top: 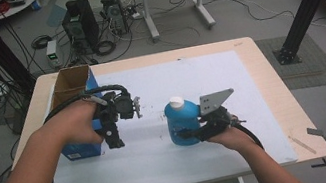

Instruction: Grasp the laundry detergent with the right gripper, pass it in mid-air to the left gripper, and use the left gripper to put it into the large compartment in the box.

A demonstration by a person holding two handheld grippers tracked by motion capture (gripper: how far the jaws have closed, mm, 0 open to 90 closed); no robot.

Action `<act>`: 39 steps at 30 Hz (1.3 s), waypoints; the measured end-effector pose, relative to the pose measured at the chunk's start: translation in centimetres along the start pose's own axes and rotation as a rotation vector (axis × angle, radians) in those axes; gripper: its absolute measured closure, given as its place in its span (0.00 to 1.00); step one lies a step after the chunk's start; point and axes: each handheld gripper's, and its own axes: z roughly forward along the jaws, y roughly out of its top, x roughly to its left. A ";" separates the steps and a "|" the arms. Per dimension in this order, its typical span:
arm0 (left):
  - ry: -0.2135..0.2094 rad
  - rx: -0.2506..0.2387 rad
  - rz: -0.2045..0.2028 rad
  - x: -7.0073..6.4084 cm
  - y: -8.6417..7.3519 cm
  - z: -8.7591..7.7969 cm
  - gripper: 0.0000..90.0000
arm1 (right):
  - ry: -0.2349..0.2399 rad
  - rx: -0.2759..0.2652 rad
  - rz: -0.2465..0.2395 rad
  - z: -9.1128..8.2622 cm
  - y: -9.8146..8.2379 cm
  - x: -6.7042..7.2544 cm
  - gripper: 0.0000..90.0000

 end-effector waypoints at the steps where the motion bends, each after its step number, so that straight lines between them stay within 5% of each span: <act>1: 0.000 -0.002 0.003 0.0 0.1 -0.1 0.00 | 0.014 0.005 -0.002 0.4 0.0 0.2 0.50; 12: -0.010 0.004 0.008 -0.6 0.4 -0.3 0.00 | 0.128 0.012 -0.057 3.7 0.5 1.5 0.50; 28: -0.027 -0.007 0.039 -1.5 1.8 -1.0 0.00 | 0.169 -0.008 -0.078 8.7 2.2 1.8 0.50; 39: -0.040 -0.018 0.062 -2.4 2.9 -1.0 0.00 | 0.187 -0.029 -0.083 10.6 3.4 1.9 0.50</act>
